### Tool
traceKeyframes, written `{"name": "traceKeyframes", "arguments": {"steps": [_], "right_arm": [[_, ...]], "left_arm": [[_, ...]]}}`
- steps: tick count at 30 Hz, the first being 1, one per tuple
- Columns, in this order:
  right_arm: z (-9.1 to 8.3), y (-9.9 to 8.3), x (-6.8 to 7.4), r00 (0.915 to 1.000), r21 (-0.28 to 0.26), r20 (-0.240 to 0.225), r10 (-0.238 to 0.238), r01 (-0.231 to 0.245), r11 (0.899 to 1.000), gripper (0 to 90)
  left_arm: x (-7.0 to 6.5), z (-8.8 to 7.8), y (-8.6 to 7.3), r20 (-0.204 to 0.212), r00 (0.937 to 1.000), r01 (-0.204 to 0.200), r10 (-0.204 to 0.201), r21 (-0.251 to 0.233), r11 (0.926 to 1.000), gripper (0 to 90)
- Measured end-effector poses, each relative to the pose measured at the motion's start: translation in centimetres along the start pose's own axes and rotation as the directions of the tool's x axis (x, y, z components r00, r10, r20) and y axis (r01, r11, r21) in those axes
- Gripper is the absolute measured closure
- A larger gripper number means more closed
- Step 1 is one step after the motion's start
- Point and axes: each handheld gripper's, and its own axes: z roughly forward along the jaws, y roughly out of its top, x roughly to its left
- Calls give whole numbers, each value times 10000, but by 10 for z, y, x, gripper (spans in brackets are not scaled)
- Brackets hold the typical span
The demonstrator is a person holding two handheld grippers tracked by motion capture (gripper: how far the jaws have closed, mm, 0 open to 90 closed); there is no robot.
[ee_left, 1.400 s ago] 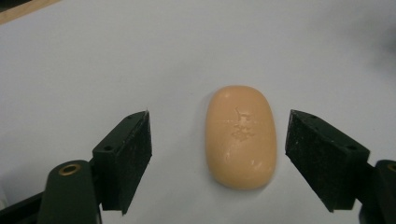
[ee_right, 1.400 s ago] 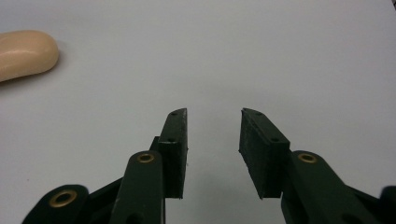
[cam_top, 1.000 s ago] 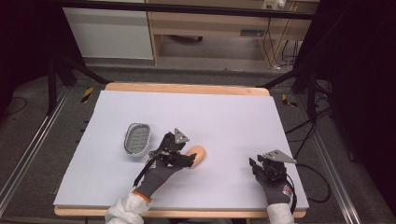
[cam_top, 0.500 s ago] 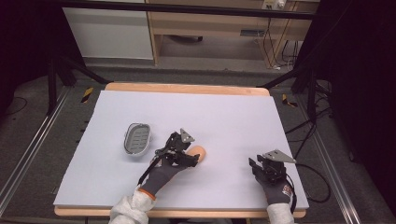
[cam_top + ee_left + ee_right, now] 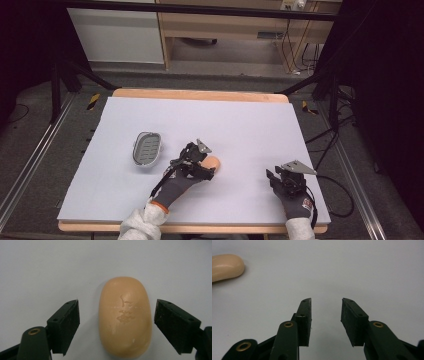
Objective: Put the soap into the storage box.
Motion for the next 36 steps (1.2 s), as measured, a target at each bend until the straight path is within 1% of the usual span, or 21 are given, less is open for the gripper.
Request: {"name": "traceKeyframes", "arguments": {"steps": [5,14,15,16,18,20,23,29,31,33,36], "right_arm": [[1,0,-1,10000,48,-20,-27,27,10000,602],[1,0,0,9999,119,-100,26,-25,9999,603],[1,0,0,10000,117,-93,24,-23,9999,603],[1,0,-1,10000,118,-92,26,-25,9999,603],[1,0,0,9999,140,-126,79,-78,9999,603],[1,0,-1,10000,122,-96,26,-25,9999,603],[2,-1,0,10000,148,-94,15,-14,9999,604],[2,-1,-1,10000,168,-97,17,-16,9999,605],[2,-1,-1,10000,171,-97,19,-18,9999,605],[2,-1,-1,9999,176,-102,19,-17,9998,606],[2,-1,-1,9999,186,-111,34,-32,9998,606]], "left_arm": [[-2,4,0,92,9999,-65,63,237,9997,195],[-4,11,0,251,9997,-58,46,470,9989,196],[-4,13,0,230,9997,-88,74,608,9981,196],[-4,14,0,232,9997,-89,74,633,9980,198],[-5,16,0,232,9997,-116,100,667,9977,209],[-5,16,0,248,9996,-128,111,677,9976,222],[-4,18,0,301,9995,-57,36,723,9974,249],[-5,22,0,401,9992,-53,19,853,9963,290],[-5,24,0,390,9992,-58,25,866,9962,299],[-6,26,0,274,9996,-130,104,949,9954,304],[-5,26,0,311,9994,-147,118,947,9954,310]]}}
